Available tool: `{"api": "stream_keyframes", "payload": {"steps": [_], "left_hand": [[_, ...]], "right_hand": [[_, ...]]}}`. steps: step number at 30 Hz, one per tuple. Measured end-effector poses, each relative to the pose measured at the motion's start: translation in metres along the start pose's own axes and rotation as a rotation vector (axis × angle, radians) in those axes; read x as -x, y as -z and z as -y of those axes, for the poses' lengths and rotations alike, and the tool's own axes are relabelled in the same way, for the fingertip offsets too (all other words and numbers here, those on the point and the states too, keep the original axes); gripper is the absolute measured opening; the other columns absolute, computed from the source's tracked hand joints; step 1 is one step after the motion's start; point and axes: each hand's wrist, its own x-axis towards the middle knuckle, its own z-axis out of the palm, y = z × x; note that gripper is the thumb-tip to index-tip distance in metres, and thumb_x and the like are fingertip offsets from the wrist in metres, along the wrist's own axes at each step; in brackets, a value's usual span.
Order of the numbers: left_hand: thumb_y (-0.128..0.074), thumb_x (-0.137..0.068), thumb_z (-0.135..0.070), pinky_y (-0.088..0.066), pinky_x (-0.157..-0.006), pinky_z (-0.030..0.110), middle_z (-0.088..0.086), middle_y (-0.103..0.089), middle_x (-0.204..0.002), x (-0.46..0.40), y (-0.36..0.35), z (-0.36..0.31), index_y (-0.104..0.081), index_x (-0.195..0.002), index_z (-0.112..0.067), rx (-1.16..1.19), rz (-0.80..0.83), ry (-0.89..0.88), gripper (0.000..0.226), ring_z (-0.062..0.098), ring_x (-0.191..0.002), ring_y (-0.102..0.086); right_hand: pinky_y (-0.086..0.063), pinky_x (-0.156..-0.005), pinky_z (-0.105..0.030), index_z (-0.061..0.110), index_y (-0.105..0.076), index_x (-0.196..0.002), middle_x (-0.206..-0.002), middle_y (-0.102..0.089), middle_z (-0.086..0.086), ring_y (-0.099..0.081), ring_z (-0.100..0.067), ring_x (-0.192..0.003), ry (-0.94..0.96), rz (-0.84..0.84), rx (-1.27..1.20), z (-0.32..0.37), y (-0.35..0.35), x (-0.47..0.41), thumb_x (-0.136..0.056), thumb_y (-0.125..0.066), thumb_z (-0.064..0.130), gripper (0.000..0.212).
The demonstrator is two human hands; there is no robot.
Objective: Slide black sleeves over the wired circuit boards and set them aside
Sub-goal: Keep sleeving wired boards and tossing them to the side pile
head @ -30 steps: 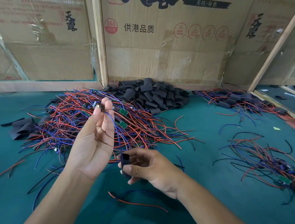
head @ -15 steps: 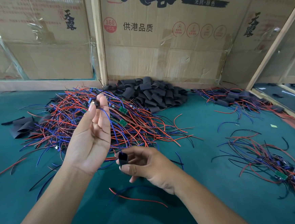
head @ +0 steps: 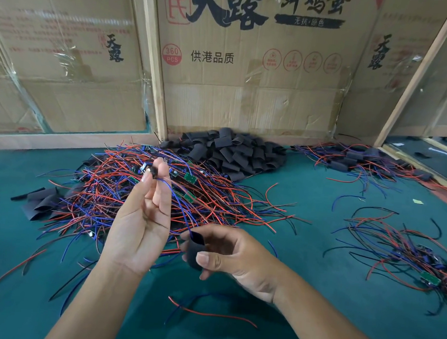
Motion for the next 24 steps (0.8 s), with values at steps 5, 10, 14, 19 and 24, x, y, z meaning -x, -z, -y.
{"api": "stream_keyframes", "payload": {"steps": [5, 10, 14, 19, 24], "left_hand": [[-0.065, -0.086, -0.015, -0.056, -0.079, 0.015, 0.001, -0.073, -0.112, -0.002, 0.003, -0.001, -0.08, -0.093, -0.004, 0.018, -0.029, -0.027, 0.02, 0.005, -0.104, -0.069], [-0.078, -0.075, -0.013, -0.057, -0.077, 0.016, 0.002, -0.072, -0.116, -0.002, 0.004, -0.002, -0.078, -0.099, -0.001, 0.033, -0.047, -0.014, 0.027, 0.006, -0.105, -0.07], [-0.084, -0.07, -0.013, -0.057, -0.077, 0.015, 0.002, -0.071, -0.119, -0.002, 0.005, -0.002, -0.056, -0.13, 0.002, 0.073, -0.064, -0.045, 0.068, 0.005, -0.105, -0.069], [-0.065, -0.085, -0.017, -0.055, -0.075, 0.011, 0.0, -0.073, -0.114, -0.001, 0.002, 0.0, -0.055, -0.13, 0.0, 0.021, -0.103, -0.047, 0.049, 0.001, -0.097, -0.07], [-0.063, -0.088, -0.019, -0.054, -0.075, 0.01, -0.004, -0.073, -0.11, -0.001, 0.002, 0.0, -0.05, -0.14, -0.001, 0.009, -0.111, -0.045, 0.057, -0.001, -0.091, -0.07]], "right_hand": [[-0.053, -0.074, -0.025, 0.016, -0.065, -0.125, -0.12, -0.067, -0.009, -0.064, -0.024, -0.107, 0.026, 0.036, -0.126, 0.007, 0.008, 0.003, -0.086, -0.071, 0.022, 0.04], [-0.053, -0.075, -0.026, 0.014, -0.064, -0.127, -0.119, -0.066, -0.009, -0.065, -0.024, -0.106, 0.013, 0.03, -0.141, 0.008, 0.012, 0.003, -0.084, -0.074, 0.027, 0.046], [-0.052, -0.075, -0.026, 0.012, -0.063, -0.129, -0.119, -0.067, -0.008, -0.065, -0.024, -0.106, 0.011, 0.027, -0.155, 0.007, 0.012, 0.003, -0.083, -0.076, 0.031, 0.051], [-0.053, -0.075, -0.026, 0.014, -0.063, -0.129, -0.12, -0.066, -0.01, -0.064, -0.027, -0.108, 0.016, 0.032, -0.161, 0.006, 0.015, 0.002, -0.084, -0.076, 0.033, 0.05], [-0.053, -0.074, -0.025, 0.015, -0.065, -0.127, -0.121, -0.066, -0.009, -0.064, -0.025, -0.107, 0.019, 0.026, -0.175, 0.005, 0.017, 0.001, -0.084, -0.077, 0.033, 0.049]]}}
